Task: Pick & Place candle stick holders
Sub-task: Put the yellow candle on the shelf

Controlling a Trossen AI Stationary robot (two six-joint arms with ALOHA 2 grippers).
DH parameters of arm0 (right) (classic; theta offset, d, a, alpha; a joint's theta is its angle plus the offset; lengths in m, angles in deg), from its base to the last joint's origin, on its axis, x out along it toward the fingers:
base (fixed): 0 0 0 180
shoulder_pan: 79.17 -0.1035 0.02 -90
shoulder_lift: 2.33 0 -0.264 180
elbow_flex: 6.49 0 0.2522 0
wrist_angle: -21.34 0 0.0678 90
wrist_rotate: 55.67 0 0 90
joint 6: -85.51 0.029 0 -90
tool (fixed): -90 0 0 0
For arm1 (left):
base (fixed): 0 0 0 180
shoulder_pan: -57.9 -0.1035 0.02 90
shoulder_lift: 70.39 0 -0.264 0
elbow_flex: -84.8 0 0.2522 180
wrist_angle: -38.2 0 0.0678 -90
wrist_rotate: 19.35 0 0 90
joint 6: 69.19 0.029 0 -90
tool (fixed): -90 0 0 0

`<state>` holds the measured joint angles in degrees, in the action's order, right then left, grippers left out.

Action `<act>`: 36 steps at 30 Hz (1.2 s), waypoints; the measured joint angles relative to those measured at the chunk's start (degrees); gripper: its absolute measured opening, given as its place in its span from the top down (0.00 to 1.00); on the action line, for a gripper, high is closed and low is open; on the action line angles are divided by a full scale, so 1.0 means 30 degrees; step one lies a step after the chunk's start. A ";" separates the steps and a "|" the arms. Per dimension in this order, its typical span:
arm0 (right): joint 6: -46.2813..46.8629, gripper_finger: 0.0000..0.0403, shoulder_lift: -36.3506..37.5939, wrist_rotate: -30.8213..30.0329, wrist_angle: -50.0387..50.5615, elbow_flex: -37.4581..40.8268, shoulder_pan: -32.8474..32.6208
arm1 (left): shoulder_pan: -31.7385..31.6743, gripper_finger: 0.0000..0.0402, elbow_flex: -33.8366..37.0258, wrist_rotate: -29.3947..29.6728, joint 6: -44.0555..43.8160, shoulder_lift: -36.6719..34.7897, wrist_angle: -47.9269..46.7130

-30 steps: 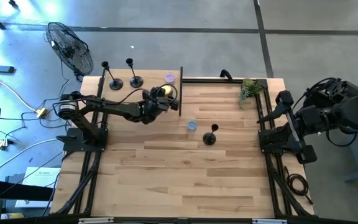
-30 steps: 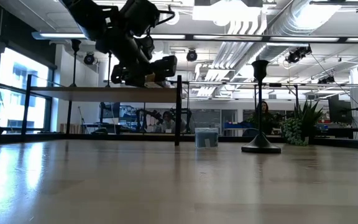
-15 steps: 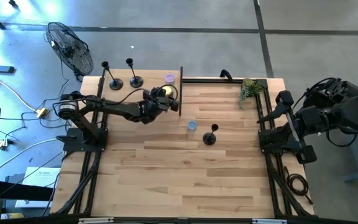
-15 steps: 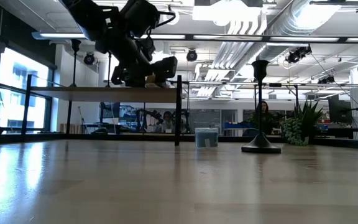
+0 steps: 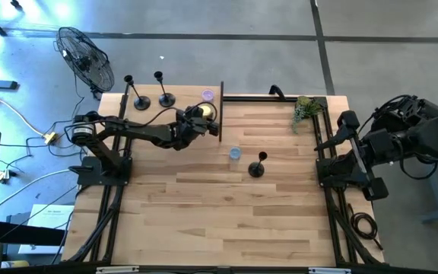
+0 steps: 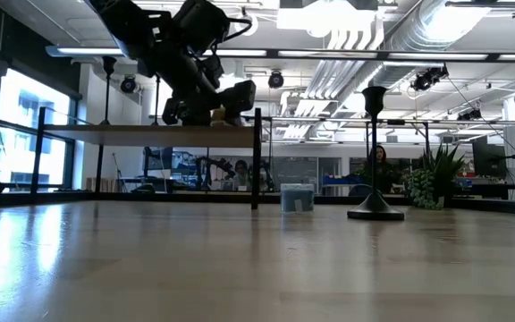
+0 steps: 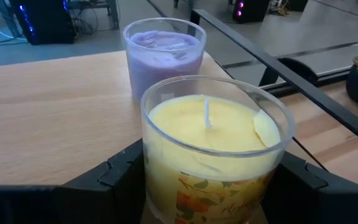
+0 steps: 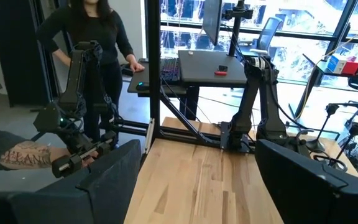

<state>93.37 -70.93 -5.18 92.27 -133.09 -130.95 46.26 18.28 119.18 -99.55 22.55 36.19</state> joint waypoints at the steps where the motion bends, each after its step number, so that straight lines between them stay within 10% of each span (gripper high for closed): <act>1: 0.0012 0.23 0.0000 0.0005 0.0004 0.0000 0.0002 | 0.0000 0.40 0.0000 0.0007 0.0039 0.0004 -0.0080; 36: 0.0359 0.23 -0.0006 0.0504 0.0154 0.0044 0.0002 | 0.1127 0.06 0.0057 0.1727 0.2647 -0.0273 -0.0979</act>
<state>94.45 -70.94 -3.67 92.73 -132.95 -130.94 49.64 18.46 124.37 -91.61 21.73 33.25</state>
